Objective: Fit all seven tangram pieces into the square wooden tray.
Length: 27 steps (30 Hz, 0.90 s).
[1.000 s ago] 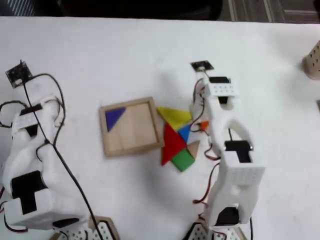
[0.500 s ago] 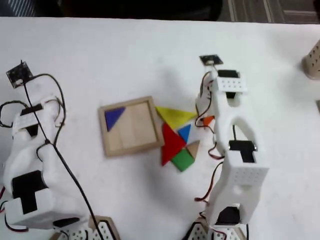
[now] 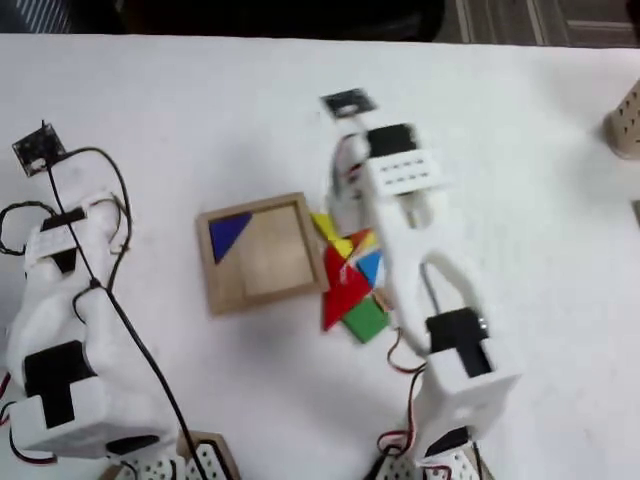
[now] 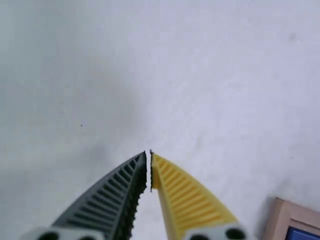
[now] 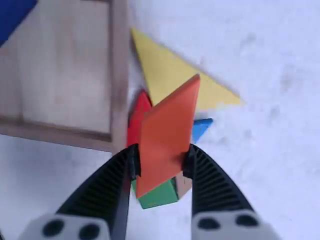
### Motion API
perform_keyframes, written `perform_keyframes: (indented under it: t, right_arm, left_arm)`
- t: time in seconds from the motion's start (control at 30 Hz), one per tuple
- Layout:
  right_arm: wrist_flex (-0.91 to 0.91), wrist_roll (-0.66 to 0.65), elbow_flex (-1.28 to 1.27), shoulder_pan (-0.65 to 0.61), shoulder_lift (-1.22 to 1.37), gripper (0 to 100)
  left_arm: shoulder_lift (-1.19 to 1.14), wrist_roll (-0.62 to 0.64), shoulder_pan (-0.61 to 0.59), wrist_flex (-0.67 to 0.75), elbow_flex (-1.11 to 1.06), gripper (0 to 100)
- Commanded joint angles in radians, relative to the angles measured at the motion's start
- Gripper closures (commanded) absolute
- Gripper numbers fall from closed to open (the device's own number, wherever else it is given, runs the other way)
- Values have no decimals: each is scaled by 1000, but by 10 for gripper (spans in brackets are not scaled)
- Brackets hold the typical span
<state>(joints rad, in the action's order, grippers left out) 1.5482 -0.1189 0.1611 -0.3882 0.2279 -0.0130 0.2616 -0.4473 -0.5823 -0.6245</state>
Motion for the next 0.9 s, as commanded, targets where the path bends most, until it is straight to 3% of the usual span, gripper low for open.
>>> perform_keyframes:
  t: [0.0,0.27,0.57,0.73,0.87]
  right_arm:
    - [-51,48,41,-125,-21,975]
    - [-214,66,46,-280,170,964]
    - [-154,55,110,-292,200,742]
    - [18,55,222,-292,200,779]
    - [125,55,273,-239,200,890]
  left_arm:
    - [2,-9,1,23,8,954]
    - [2,-9,2,23,8,954]
    - [2,-9,7,23,8,954]
    - [1,-9,7,23,8,952]
    - [1,-9,10,23,8,952]
